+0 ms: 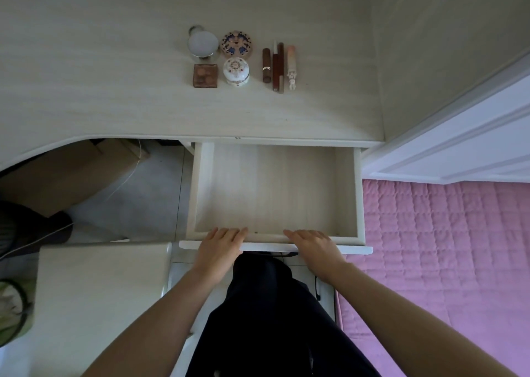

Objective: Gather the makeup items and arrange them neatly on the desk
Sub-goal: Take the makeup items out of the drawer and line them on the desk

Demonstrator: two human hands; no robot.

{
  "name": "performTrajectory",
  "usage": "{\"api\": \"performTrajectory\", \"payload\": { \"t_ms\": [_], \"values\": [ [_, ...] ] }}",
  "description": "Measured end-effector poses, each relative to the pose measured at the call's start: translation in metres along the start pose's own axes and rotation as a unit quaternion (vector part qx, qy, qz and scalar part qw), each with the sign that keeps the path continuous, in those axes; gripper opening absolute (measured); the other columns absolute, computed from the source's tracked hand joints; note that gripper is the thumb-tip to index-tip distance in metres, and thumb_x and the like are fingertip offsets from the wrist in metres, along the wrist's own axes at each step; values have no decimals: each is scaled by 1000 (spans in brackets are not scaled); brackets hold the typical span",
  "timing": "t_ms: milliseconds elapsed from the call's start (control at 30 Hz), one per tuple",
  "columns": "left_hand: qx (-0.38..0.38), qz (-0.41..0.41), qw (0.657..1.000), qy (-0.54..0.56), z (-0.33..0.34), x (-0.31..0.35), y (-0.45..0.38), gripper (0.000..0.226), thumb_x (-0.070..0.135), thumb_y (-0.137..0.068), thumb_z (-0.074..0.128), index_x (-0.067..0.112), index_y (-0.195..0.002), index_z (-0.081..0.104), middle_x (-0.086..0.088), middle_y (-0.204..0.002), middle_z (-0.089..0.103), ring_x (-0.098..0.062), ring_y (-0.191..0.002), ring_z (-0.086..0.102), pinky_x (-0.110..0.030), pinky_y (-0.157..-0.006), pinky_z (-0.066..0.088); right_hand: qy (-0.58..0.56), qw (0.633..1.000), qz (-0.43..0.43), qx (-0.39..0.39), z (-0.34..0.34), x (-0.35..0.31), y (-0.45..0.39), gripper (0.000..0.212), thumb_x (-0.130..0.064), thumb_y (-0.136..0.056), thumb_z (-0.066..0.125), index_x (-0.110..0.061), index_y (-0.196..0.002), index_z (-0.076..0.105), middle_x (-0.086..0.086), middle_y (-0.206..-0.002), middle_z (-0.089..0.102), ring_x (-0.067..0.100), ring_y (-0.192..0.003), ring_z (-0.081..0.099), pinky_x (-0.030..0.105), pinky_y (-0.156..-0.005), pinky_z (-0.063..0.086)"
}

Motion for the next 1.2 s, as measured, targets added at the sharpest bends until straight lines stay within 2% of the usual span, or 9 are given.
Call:
{"api": "performTrajectory", "payload": {
  "t_ms": [200, 333, 400, 567, 900, 1067, 1200],
  "values": [
    [28, 25, 999, -29, -6, -4, -7, 61, 31, -46, 95, 13, -99, 71, -1, -83, 70, -25, -68, 67, -37, -65, 57, 22, 1000, -7, 13, -1, 2, -1, 74, 4, -83, 51, -20, -148, 25, 2, -141, 45, 26, -125, 46, 36, -104, 36],
    [39, 28, 998, -37, -10, -11, -20, 61, 28, -45, 95, 12, -98, 70, -2, -82, 70, -25, -67, 66, -36, -61, 55, 20, 999, -3, 24, -9, 5, -11, 69, 2, -85, 49, -17, -147, 28, 4, -140, 47, 28, -125, 47, 37, -105, 36],
    [42, 25, 998, -42, -12, -14, -28, 61, 25, -43, 95, 12, -98, 70, -2, -83, 70, -25, -67, 67, -36, -62, 56, 15, 999, -1, 28, -15, 8, -17, 66, 1, -85, 48, -16, -147, 30, 6, -139, 48, 29, -124, 47, 39, -104, 36],
    [61, 27, 996, -51, -24, -24, -50, 62, 26, -42, 95, 12, -97, 71, -3, -81, 70, -26, -66, 67, -36, -62, 56, 36, 999, -1, 27, -26, 18, -37, 82, 5, -76, 60, -19, -147, 25, 3, -139, 46, 26, -125, 46, 37, -106, 35],
    [84, 10, 996, -41, -42, -41, -88, 54, 27, -54, 91, 13, -101, 69, -2, -85, 70, -28, -71, 66, -36, -66, 55, 21, 998, 8, 58, -53, 34, -69, 74, 5, -80, 51, -19, -146, 29, 3, -139, 46, 26, -127, 44, 37, -108, 31],
    [108, -19, 994, -18, -54, -47, -103, 48, 23, -56, 90, 16, -99, 69, 1, -86, 70, -26, -74, 66, -34, -69, 54, 24, 996, 16, 80, -71, 39, -82, 74, 4, -81, 52, -19, -148, 27, 2, -142, 43, 25, -129, 42, 36, -110, 28],
    [134, -39, 990, -6, -65, -50, -112, 43, 21, -58, 89, 16, -96, 70, 1, -85, 70, -26, -74, 66, -34, -70, 52, 23, 994, 22, 106, -77, 44, -92, 76, 7, -78, 56, -18, -146, 33, 3, -137, 48, 26, -125, 46, 36, -110, 30]
  ]
}}
Point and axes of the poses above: each hand's wrist, its own y-axis away from the middle knuckle, its own z-axis out of the palm, x = y × z, the point moved 5 cm from there along -y, towards the middle knuckle
